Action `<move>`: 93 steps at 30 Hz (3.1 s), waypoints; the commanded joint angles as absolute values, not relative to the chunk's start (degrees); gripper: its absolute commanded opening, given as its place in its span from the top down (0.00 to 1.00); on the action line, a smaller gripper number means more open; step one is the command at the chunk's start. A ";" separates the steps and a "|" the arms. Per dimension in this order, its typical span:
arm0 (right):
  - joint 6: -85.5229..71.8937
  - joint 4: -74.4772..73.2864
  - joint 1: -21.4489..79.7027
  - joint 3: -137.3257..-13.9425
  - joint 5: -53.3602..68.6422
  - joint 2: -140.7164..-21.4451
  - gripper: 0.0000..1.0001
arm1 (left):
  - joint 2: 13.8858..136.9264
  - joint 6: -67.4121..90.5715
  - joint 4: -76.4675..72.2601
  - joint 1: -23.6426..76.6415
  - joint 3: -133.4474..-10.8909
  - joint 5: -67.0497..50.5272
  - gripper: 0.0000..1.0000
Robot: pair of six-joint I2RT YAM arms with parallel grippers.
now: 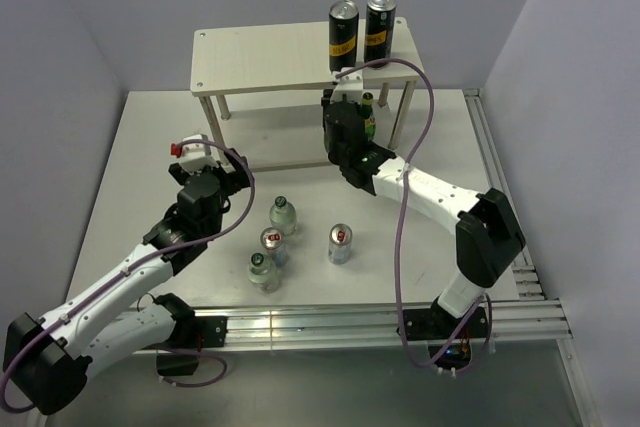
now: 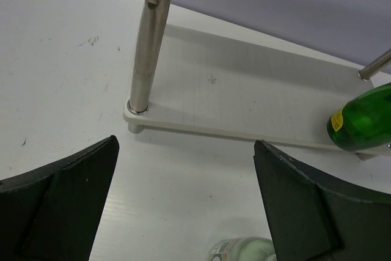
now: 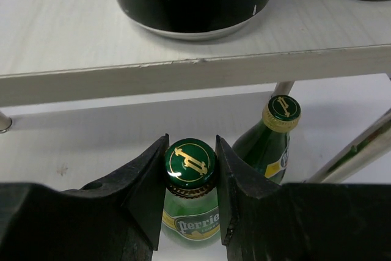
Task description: Place and organize the beverage onto the shelf
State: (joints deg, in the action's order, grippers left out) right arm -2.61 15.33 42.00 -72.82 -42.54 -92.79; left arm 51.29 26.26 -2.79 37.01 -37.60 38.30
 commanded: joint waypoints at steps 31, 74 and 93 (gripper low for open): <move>-4.75 31.65 33.66 -80.24 -40.08 -103.27 1.00 | 53.61 24.35 -10.55 36.12 -35.16 43.86 0.01; -9.75 21.45 44.91 -63.48 -41.91 -82.54 0.00 | 47.64 19.16 -11.34 36.47 -36.12 20.84 0.01; -21.18 -0.86 58.71 -43.86 -48.07 -49.33 0.00 | 54.31 21.09 -10.37 41.83 -34.90 9.49 0.03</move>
